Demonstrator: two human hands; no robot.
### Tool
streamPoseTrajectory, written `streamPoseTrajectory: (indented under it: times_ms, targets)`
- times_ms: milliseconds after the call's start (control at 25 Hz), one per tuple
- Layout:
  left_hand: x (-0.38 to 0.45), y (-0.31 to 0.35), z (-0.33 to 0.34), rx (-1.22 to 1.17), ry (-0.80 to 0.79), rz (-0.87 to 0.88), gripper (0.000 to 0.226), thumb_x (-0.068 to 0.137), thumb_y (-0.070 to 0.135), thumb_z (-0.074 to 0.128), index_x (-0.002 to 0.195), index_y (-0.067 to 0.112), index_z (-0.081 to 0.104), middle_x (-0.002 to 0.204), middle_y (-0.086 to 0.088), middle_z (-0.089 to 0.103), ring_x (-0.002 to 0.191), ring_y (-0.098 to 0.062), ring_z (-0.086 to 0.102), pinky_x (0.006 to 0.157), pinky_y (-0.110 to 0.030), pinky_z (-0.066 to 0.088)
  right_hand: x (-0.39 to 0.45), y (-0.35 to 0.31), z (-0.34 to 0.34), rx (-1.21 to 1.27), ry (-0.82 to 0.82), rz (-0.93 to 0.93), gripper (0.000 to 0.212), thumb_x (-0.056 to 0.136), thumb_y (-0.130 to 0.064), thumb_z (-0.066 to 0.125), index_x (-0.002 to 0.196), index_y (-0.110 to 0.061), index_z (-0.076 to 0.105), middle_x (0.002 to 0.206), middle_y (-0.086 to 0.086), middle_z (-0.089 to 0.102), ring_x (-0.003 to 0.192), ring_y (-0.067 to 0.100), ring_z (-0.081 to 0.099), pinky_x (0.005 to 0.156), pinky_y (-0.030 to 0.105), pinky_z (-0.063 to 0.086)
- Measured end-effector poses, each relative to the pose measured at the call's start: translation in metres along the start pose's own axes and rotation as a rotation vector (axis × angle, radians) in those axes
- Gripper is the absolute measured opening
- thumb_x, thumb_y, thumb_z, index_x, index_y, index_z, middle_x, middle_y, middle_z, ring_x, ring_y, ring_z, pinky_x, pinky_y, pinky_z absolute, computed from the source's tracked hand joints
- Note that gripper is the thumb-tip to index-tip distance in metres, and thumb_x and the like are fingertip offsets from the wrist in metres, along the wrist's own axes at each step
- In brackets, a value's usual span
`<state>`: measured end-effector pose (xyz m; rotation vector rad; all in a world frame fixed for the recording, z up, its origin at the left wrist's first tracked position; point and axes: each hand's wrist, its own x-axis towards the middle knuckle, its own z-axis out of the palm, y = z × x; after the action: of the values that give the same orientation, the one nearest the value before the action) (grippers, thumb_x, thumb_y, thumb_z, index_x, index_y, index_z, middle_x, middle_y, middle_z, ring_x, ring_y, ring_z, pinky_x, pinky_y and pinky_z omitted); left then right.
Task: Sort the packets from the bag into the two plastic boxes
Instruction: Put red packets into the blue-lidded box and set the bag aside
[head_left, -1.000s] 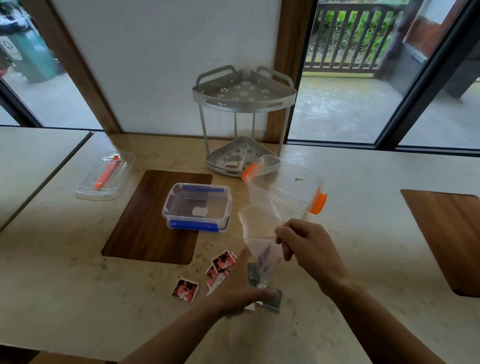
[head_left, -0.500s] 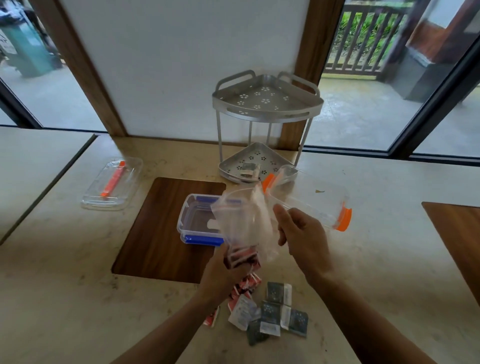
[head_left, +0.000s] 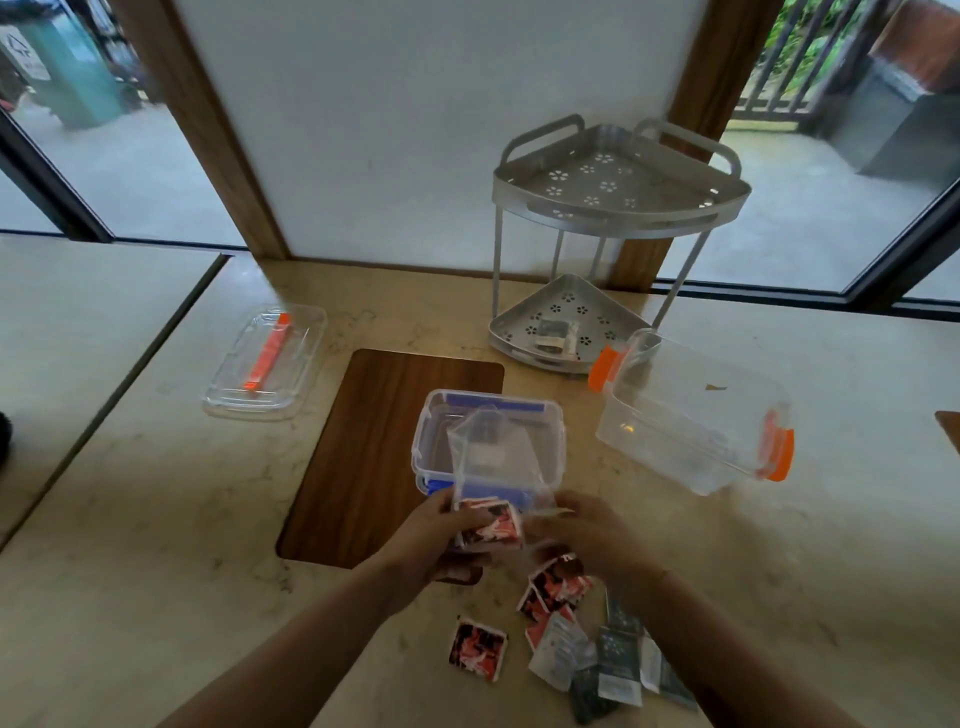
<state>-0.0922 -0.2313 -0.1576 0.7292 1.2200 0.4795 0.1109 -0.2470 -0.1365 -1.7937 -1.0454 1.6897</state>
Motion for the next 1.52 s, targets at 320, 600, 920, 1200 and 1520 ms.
streamPoseTrajectory:
  times_ms: [320, 600, 920, 1200, 1520]
  targets:
    - [0.02, 0.028, -0.012, -0.015, 0.07, -0.039, 0.038, 0.093, 0.031, 0.06, 0.126, 0.043, 0.045, 0.107, -0.018, 0.07, 0.068, -0.02, 0.068, 0.047, -0.026, 0.051, 0.028, -0.024, 0.01, 0.211, 0.043, 0.055, 0.051, 0.082, -0.006, 0.071, 0.123, -0.023, 0.046, 0.083, 0.017, 0.07, 0.059, 0.02, 0.062, 0.049, 0.027, 0.051]
    - [0.025, 0.047, -0.018, 0.057, 0.045, -0.082, 0.033, 0.097, 0.036, 0.052, 0.124, 0.048, 0.038, 0.101, -0.016, 0.074, 0.069, -0.02, 0.07, 0.047, -0.024, 0.05, 0.041, -0.028, 0.011, 0.184, 0.069, 0.053, 0.053, 0.086, -0.009, 0.068, 0.131, -0.025, 0.047, 0.092, 0.017, 0.068, 0.069, 0.023, 0.064, 0.059, 0.033, 0.057]
    - [0.032, 0.048, -0.028, 0.228, 0.026, -0.074, 0.042, 0.099, 0.047, 0.042, 0.138, 0.034, 0.04, 0.085, -0.012, 0.075, 0.06, -0.017, 0.064, 0.05, -0.025, 0.048, 0.044, -0.036, 0.01, 0.19, 0.067, 0.044, 0.039, 0.088, -0.013, 0.067, 0.123, -0.025, 0.055, 0.087, 0.015, 0.069, 0.064, 0.019, 0.064, 0.055, 0.028, 0.057]
    - [0.03, 0.054, -0.027, 0.216, 0.091, 0.024, 0.036, 0.101, 0.031, 0.042, 0.138, 0.031, 0.042, 0.077, -0.009, 0.067, 0.054, -0.013, 0.059, 0.049, -0.025, 0.048, 0.044, -0.041, 0.012, 0.141, 0.068, -0.034, 0.032, 0.089, -0.014, 0.064, 0.12, -0.02, 0.056, 0.077, 0.012, 0.068, 0.063, 0.018, 0.064, 0.057, 0.029, 0.057]
    - [0.019, 0.058, -0.022, 0.215, 0.139, 0.052, 0.029, 0.102, 0.026, 0.041, 0.13, 0.033, 0.045, 0.083, -0.011, 0.068, 0.059, -0.014, 0.061, 0.049, -0.025, 0.048, 0.034, -0.042, 0.009, 0.137, 0.078, -0.061, 0.031, 0.089, -0.017, 0.065, 0.118, -0.021, 0.057, 0.083, 0.014, 0.071, 0.062, 0.017, 0.065, 0.058, 0.028, 0.058]
